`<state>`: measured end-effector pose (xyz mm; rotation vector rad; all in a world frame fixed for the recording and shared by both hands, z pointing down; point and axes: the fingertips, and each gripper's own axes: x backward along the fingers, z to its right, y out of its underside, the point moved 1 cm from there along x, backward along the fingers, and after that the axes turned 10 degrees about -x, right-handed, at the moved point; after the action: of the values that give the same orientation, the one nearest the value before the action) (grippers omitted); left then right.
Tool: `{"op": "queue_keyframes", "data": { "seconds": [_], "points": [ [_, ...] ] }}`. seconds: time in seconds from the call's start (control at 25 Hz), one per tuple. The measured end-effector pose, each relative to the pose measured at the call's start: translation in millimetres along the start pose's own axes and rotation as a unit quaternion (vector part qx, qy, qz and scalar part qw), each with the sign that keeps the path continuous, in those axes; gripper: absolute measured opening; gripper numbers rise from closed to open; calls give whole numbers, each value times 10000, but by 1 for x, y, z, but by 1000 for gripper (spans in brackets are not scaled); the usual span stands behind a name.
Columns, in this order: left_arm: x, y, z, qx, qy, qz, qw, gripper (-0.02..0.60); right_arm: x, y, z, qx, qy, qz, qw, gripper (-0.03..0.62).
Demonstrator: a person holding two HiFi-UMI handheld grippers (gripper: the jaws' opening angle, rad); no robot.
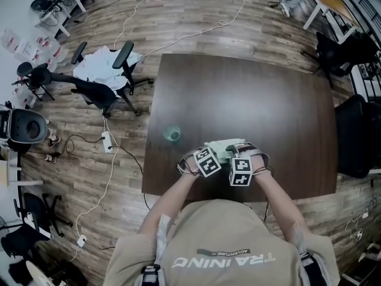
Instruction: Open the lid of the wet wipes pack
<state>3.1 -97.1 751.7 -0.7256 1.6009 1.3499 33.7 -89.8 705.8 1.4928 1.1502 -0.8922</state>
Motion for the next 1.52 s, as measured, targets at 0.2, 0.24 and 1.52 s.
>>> {"op": "queue_keyframes", "data": {
  "seconds": [0.2,0.24,1.52],
  "points": [
    [-2,1,-1,24,20,14,10000,9,2,-2,4,-33,-7,56,10000,150],
    [-2,2,0,26,34,12,10000,9,3,-2,4,-26,2,62,10000,150],
    [-1,2,1,28,-47,96,9999,9,18,-12,33,-165,639,238,9975,25]
  ]
}}
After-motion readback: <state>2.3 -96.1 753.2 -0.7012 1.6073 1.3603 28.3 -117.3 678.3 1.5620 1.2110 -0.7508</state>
